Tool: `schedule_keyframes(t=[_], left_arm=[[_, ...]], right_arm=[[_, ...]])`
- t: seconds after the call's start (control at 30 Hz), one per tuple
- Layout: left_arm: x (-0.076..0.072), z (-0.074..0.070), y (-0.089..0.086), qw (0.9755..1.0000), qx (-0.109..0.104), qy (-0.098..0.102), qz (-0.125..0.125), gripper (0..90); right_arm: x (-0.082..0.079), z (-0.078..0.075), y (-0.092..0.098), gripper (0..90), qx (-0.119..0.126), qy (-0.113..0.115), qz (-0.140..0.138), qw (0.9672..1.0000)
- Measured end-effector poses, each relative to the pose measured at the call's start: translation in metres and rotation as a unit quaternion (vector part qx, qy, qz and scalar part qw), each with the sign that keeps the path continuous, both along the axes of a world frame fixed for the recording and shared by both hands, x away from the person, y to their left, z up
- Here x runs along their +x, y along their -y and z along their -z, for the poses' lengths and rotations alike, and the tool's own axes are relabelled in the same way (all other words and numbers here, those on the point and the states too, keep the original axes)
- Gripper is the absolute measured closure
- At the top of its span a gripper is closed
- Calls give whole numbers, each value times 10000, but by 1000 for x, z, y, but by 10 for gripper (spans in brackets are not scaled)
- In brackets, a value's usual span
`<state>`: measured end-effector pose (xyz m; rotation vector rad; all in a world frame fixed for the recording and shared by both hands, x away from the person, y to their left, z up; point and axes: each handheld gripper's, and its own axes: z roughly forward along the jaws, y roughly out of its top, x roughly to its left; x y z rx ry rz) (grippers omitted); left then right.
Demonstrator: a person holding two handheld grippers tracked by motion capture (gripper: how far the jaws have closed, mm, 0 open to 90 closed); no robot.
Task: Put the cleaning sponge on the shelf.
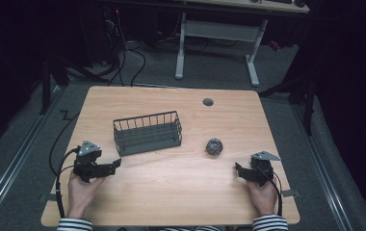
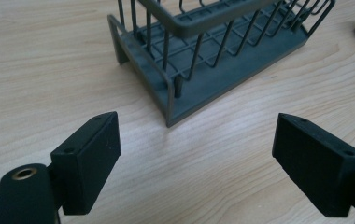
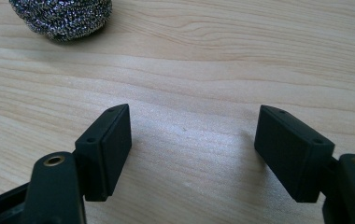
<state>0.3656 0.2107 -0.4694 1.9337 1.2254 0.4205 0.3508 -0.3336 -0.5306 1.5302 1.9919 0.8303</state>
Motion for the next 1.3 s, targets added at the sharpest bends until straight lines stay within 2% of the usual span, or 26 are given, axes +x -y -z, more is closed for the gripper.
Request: schedule_keyframes(t=[0.13,0.27,0.57,0.7,0.93,1.3], left_arm=[[5,-11,0,9999,-141,20,54,160],[13,-21,-1,9997,-247,8,-7,162],[31,-36,-2,9993,-353,23,-95,187],[41,-40,0,9994,-311,15,-136,202],[59,-41,3,9996,-177,-64,-224,246],[77,-25,7,9990,-153,-225,-346,391]], right_arm=[[0,0,0,277,-1,4,1,10000],[0,0,0,277,-5,6,-1,10000],[0,0,0,276,-3,5,-3,10000],[0,0,0,276,-6,8,-7,10000],[0,0,0,276,-5,7,-3,10000],[0,0,0,276,1,4,-8,10000]])
